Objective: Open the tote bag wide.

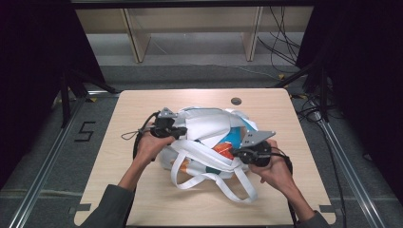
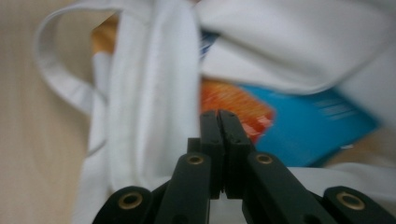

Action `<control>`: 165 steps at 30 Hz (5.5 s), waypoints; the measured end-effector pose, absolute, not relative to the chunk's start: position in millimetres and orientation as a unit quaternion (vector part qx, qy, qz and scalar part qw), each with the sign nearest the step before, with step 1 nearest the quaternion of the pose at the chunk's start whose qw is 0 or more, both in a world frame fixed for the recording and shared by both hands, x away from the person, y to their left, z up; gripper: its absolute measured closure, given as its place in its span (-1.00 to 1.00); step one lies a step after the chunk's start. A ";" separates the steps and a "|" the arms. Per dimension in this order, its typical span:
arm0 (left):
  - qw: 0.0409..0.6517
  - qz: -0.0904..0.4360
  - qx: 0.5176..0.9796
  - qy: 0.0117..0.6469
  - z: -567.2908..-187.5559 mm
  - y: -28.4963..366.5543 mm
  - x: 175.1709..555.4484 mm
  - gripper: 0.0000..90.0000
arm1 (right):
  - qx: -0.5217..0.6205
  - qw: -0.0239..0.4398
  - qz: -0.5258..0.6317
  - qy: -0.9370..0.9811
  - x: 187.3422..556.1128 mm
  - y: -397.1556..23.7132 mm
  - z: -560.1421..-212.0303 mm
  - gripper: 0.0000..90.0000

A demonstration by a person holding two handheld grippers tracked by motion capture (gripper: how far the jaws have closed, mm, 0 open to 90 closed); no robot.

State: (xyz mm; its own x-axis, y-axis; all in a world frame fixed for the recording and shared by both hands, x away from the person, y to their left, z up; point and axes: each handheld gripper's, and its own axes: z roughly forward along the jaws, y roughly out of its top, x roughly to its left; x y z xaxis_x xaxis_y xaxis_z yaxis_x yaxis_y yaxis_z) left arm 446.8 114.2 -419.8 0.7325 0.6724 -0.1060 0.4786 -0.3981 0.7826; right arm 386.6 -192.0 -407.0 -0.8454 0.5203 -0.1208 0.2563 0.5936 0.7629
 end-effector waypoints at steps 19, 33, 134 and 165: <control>0.405 0.049 0.862 0.300 -463.6 109.1 392.6 0.98 | 0.282 0.179 0.312 0.889 413.6 -222.4 -458.0 1.00; 0.443 0.124 0.836 0.300 -413.8 119.5 407.9 0.91 | 0.271 0.211 0.430 0.835 426.5 -232.4 -387.4 0.99; 0.422 0.087 0.835 0.341 -435.9 122.6 442.6 0.86 | 0.250 0.188 0.408 0.858 435.4 -208.0 -399.0 1.00; 0.445 0.090 0.830 0.324 -432.6 143.0 393.9 0.80 | 0.290 0.196 0.416 0.839 417.5 -236.6 -407.1 0.88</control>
